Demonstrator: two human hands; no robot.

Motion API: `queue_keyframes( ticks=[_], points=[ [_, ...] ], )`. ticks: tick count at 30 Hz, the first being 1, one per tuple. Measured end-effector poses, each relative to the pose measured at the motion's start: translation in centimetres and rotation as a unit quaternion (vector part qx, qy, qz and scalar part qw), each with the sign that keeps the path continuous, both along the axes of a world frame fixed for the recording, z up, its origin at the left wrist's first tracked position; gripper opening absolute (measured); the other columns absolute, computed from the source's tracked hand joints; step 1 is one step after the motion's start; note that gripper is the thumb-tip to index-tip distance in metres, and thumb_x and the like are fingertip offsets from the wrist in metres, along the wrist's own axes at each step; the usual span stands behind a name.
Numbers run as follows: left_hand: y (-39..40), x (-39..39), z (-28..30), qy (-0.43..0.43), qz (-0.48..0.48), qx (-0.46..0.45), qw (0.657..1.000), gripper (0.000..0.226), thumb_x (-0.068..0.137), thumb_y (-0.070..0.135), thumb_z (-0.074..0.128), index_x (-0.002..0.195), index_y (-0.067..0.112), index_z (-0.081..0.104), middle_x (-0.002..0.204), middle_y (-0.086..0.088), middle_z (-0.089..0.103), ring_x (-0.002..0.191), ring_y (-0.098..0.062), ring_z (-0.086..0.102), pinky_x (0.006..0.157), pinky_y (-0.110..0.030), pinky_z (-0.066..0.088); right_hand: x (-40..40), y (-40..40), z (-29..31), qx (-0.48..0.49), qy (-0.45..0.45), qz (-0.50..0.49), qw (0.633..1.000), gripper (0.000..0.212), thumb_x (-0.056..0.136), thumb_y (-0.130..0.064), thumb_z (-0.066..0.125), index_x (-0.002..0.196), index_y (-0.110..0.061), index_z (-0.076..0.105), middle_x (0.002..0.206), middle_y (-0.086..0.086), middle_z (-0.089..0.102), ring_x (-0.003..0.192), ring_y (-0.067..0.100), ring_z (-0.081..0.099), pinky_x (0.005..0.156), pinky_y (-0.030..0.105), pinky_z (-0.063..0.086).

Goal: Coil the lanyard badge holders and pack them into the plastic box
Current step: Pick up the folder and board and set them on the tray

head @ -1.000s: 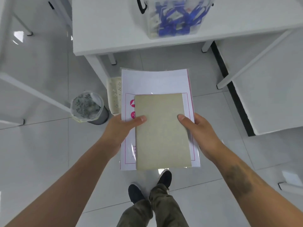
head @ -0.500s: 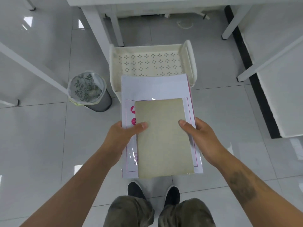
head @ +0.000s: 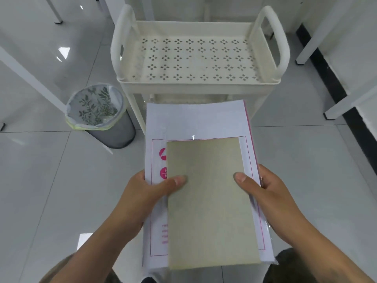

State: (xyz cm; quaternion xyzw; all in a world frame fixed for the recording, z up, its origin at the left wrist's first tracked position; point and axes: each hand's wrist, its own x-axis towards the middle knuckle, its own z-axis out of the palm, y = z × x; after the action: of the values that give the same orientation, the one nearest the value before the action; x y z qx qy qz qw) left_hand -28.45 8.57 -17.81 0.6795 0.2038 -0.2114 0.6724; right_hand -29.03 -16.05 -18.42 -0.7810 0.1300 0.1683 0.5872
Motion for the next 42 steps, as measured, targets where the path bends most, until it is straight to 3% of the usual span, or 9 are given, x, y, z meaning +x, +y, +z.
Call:
queue_keyframes(
  ticks=[6, 9, 15, 21, 26, 29, 32, 36, 42],
  points=[
    [-0.3, 1.7, -4.8, -0.031, 0.018, 0.002, 0.999, 0.044, 0.064, 0.032, 0.081, 0.104, 0.017, 0.072, 0.094, -0.004, 0.078, 0.083, -0.027, 0.076, 0.078, -0.042, 0.059, 2.2, 0.0, -5.7, 0.005, -0.036, -0.003, 0.999, 0.033, 0.088, -0.044, 0.063, 0.103, -0.015, 0.066, 0.105, 0.021, 0.062, 0.099, 0.034, 0.060, 0.081, 0.031, 0.050],
    [-0.3, 2.7, -5.5, -0.027, 0.023, 0.003, 0.999, 0.041, 0.068, 0.031, 0.081, 0.105, 0.018, 0.072, 0.095, -0.004, 0.078, 0.083, -0.026, 0.076, 0.077, -0.042, 0.060, 3.2, 0.3, -6.3, 0.020, -0.030, -0.023, 0.999, 0.027, 0.090, -0.042, 0.062, 0.099, -0.018, 0.068, 0.099, 0.014, 0.068, 0.095, 0.028, 0.066, 0.085, 0.037, 0.053],
    [-0.3, 5.8, -7.0, -0.041, 0.035, 0.005, 0.999, 0.036, 0.075, 0.028, 0.081, 0.109, 0.019, 0.072, 0.098, 0.000, 0.078, 0.090, -0.024, 0.075, 0.081, -0.040, 0.059, 6.3, 1.0, -7.2, 0.024, -0.051, -0.024, 0.998, 0.022, 0.093, -0.040, 0.060, 0.105, -0.023, 0.069, 0.094, -0.006, 0.074, 0.087, 0.010, 0.071, 0.072, 0.019, 0.050],
    [-1.1, 7.8, -9.8, -0.053, 0.083, 0.006, 0.995, 0.023, 0.085, 0.027, 0.075, 0.107, 0.021, 0.073, 0.102, 0.007, 0.077, 0.098, -0.017, 0.072, 0.096, -0.040, 0.053, 10.2, 2.1, -8.6, -0.116, -0.121, 0.010, 0.986, 0.021, 0.096, -0.039, 0.052, 0.082, -0.023, 0.051, 0.073, -0.007, 0.050, 0.067, 0.013, 0.049, 0.064, 0.027, 0.039],
    [-1.9, 9.3, -11.0, -0.059, 0.115, 0.029, 0.991, 0.019, 0.094, 0.026, 0.062, 0.111, 0.022, 0.070, 0.107, 0.007, 0.074, 0.102, -0.016, 0.068, 0.100, -0.039, 0.051, 13.5, 3.5, -8.4, -0.240, -0.166, 0.078, 0.953, 0.025, 0.100, -0.041, 0.040, 0.117, -0.029, 0.053, 0.086, -0.004, 0.060, 0.085, 0.023, 0.058, 0.070, 0.034, 0.041],
    [-2.1, 10.2, -11.0, -0.052, 0.119, 0.052, 0.990, 0.023, 0.095, 0.030, 0.057, 0.114, 0.019, 0.066, 0.108, 0.003, 0.071, 0.100, -0.018, 0.066, 0.094, -0.039, 0.053, 14.8, 4.3, -7.9, -0.313, -0.185, 0.115, 0.924, 0.033, 0.102, -0.039, 0.034, 0.132, -0.029, 0.043, 0.081, -0.007, 0.055, 0.082, 0.025, 0.054, 0.067, 0.035, 0.038],
    [-2.6, 10.7, -10.8, -0.044, 0.128, 0.052, 0.989, 0.018, 0.097, 0.028, 0.052, 0.109, 0.020, 0.062, 0.103, 0.001, 0.067, 0.087, -0.017, 0.061, 0.069, -0.030, 0.048, 16.3, 4.7, -7.4, -0.357, -0.184, 0.141, 0.905, 0.032, 0.102, -0.040, 0.032, 0.131, -0.029, 0.042, 0.077, -0.008, 0.051, 0.080, 0.025, 0.053, 0.066, 0.034, 0.035],
    [-3.5, 11.2, -10.5, -0.025, 0.166, -0.005, 0.986, 0.010, 0.097, 0.021, 0.049, 0.105, 0.020, 0.055, 0.101, -0.002, 0.065, 0.101, -0.026, 0.064, 0.094, -0.043, 0.054, 19.0, 5.0, -6.2, -0.392, -0.179, 0.178, 0.885, 0.035, 0.103, -0.041, 0.032, 0.136, -0.035, 0.040, 0.103, -0.001, 0.058, 0.093, 0.028, 0.053, 0.074, 0.035, 0.036],
    [-4.0, 11.8, -10.5, 0.001, 0.147, -0.017, 0.989, 0.013, 0.098, 0.024, 0.053, 0.093, 0.013, 0.057, 0.089, -0.007, 0.066, 0.073, -0.021, 0.068, 0.066, -0.033, 0.061, 22.1, 5.3, -5.0, -0.399, -0.197, 0.218, 0.869, 0.030, 0.101, -0.041, 0.038, 0.130, -0.038, 0.047, 0.111, -0.004, 0.060, 0.101, 0.024, 0.055, 0.078, 0.034, 0.040]
  ],
)
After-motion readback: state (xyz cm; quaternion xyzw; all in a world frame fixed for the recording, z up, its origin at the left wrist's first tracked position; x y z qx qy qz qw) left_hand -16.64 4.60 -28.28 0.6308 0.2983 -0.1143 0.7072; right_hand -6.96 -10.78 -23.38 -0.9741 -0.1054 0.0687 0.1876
